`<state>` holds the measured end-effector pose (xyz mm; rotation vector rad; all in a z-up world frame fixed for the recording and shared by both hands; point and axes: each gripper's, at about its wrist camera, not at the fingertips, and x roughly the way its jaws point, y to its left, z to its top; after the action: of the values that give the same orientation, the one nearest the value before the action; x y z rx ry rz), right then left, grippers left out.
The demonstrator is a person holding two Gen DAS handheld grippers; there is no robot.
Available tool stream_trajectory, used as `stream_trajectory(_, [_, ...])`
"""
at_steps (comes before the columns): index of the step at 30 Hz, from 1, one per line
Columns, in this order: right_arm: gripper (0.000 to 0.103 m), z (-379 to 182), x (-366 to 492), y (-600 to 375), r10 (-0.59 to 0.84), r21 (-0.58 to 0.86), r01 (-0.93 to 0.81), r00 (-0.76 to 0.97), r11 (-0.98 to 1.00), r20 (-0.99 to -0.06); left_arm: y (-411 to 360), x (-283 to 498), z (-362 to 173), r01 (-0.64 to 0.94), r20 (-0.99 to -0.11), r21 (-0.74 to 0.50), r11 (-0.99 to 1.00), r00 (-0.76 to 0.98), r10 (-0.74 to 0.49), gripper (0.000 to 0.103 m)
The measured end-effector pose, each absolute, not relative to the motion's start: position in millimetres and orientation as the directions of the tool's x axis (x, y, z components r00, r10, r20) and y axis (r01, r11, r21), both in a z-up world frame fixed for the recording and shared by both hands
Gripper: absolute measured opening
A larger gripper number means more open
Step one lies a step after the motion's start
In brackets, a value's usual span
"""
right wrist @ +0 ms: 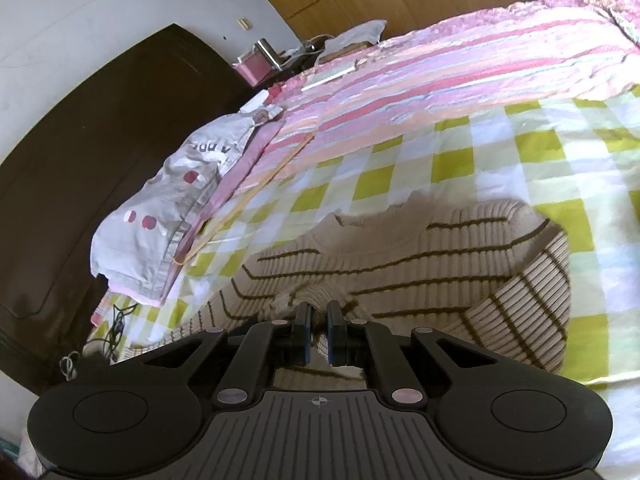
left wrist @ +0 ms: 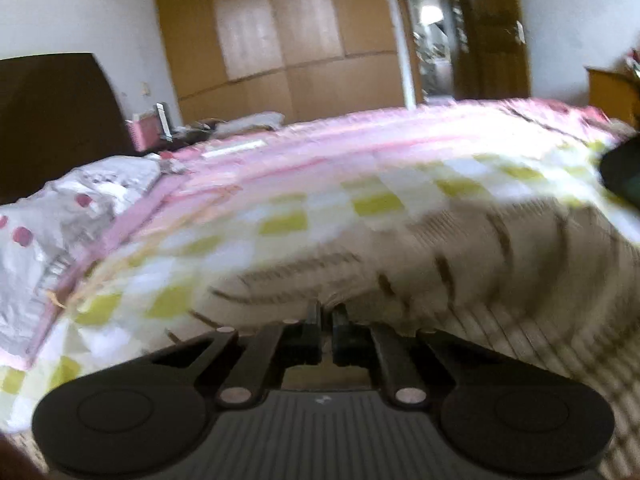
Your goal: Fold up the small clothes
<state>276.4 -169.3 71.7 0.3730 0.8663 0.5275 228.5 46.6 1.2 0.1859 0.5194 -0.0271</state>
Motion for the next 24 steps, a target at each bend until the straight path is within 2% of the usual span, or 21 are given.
stream_trajectory(6, [0.006,82.8,268.1,-169.4,0.557,0.429,-0.356,0.543,0.83,-0.628,84.5,200.7,34.8,0.021,-0.436,0.155,0.988,0.899,0.049,0.014])
stream_trajectory(9, [0.013,70.5,255.1,-161.6,0.544,0.386,-0.388,0.517,0.837,-0.661,94.0,189.4,29.1,0.039,-0.481,0.15,0.988,0.876,0.038,0.014])
stream_trajectory(14, [0.014,35.9,234.6,-142.1,0.469,0.267,-0.426,0.493,0.864,-0.733,98.3,191.8,11.5,0.072,-0.561,0.138,0.988,0.828,0.018,0.014])
stream_trajectory(16, [0.018,28.4,228.6,-130.9,0.429,0.188,-0.46,0.504,0.868,-0.749,103.2,193.0,11.0,0.056,-0.569,0.133,0.99,0.822,0.03,0.014])
stream_trajectory(18, [0.021,24.6,223.2,-118.9,0.409,0.117,-0.501,0.525,0.857,-0.746,107.5,192.4,10.7,0.043,-0.577,0.137,0.99,0.815,0.044,0.015])
stream_trajectory(19, [0.024,24.4,222.9,-114.4,0.412,0.1,-0.516,0.534,0.85,-0.738,110.1,191.7,9.5,0.033,-0.583,0.146,0.989,0.81,0.059,0.019])
stream_trajectory(22, [0.029,23.8,223.2,-99.1,0.434,0.065,-0.567,0.547,0.821,-0.716,114.9,188.0,3.7,0.03,-0.604,0.162,0.986,0.794,0.075,0.02])
stream_trajectory(24, [0.031,21.5,224.7,-88.2,0.445,0.035,-0.603,0.547,0.797,-0.709,116.4,183.2,0.7,0.027,-0.603,0.179,0.984,0.793,0.088,0.025])
